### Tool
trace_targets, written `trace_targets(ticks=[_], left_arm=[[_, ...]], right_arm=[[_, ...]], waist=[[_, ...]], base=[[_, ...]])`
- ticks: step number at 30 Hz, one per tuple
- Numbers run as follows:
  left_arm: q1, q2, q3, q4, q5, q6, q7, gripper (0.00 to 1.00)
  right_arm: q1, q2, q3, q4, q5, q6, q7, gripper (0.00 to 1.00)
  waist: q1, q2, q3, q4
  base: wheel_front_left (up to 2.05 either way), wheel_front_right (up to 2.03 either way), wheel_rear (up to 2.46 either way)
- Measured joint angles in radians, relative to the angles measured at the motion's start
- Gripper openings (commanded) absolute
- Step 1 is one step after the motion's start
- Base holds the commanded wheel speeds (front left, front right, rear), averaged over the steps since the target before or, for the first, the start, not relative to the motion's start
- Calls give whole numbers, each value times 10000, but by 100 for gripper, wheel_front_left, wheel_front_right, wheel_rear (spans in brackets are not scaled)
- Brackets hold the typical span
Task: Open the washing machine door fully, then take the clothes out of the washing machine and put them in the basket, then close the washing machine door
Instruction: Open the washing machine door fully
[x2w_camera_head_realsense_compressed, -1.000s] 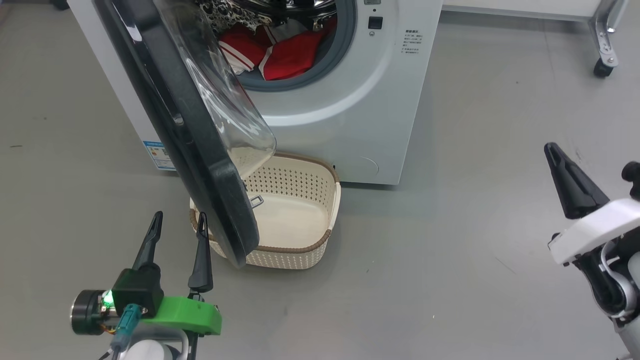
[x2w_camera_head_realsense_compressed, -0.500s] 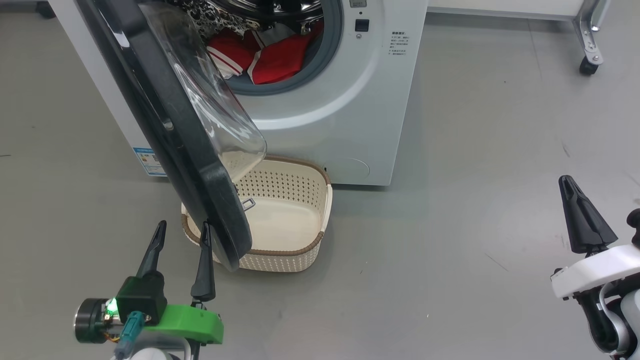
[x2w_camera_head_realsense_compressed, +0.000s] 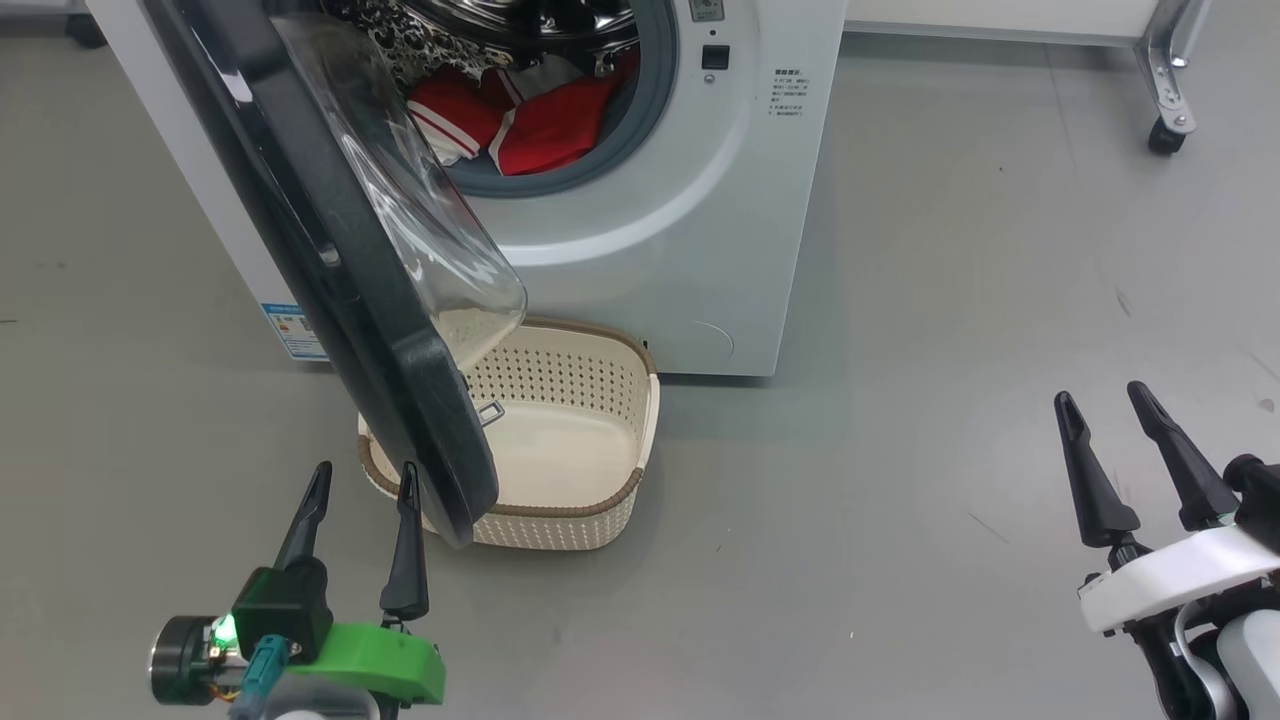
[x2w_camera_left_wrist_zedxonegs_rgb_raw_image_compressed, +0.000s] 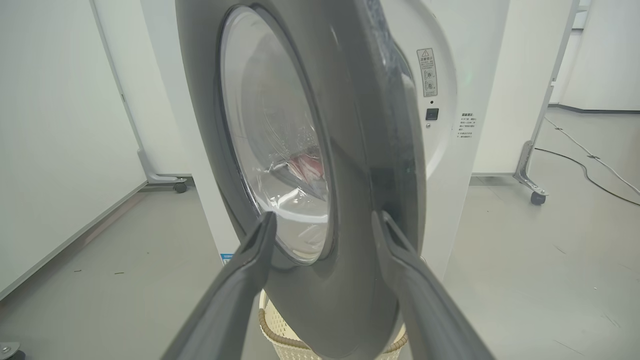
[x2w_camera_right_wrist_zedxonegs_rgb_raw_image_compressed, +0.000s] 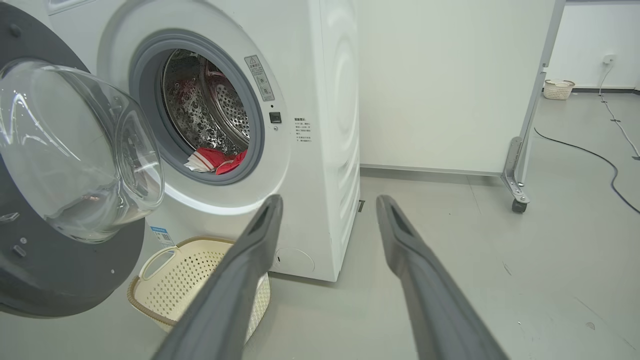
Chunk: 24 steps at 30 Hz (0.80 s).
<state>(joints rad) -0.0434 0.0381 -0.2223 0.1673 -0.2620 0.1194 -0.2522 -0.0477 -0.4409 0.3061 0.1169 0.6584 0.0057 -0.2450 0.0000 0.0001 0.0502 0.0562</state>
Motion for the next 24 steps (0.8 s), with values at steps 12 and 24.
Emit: trace_targets(ticks=[12,24], left_arm=[[197,0,73,121,-13,0,0,100],[233,0,109,174,-105,0,0,100]], right_arm=[[206,347,-399,-362,-408,-10,-27,100],[410,662,-842,-635,-637,17,-29,100]], waist=[[0,0,-70,-17],[0,0,-24,-7]], base=[[0,0,0],[0,0,0]])
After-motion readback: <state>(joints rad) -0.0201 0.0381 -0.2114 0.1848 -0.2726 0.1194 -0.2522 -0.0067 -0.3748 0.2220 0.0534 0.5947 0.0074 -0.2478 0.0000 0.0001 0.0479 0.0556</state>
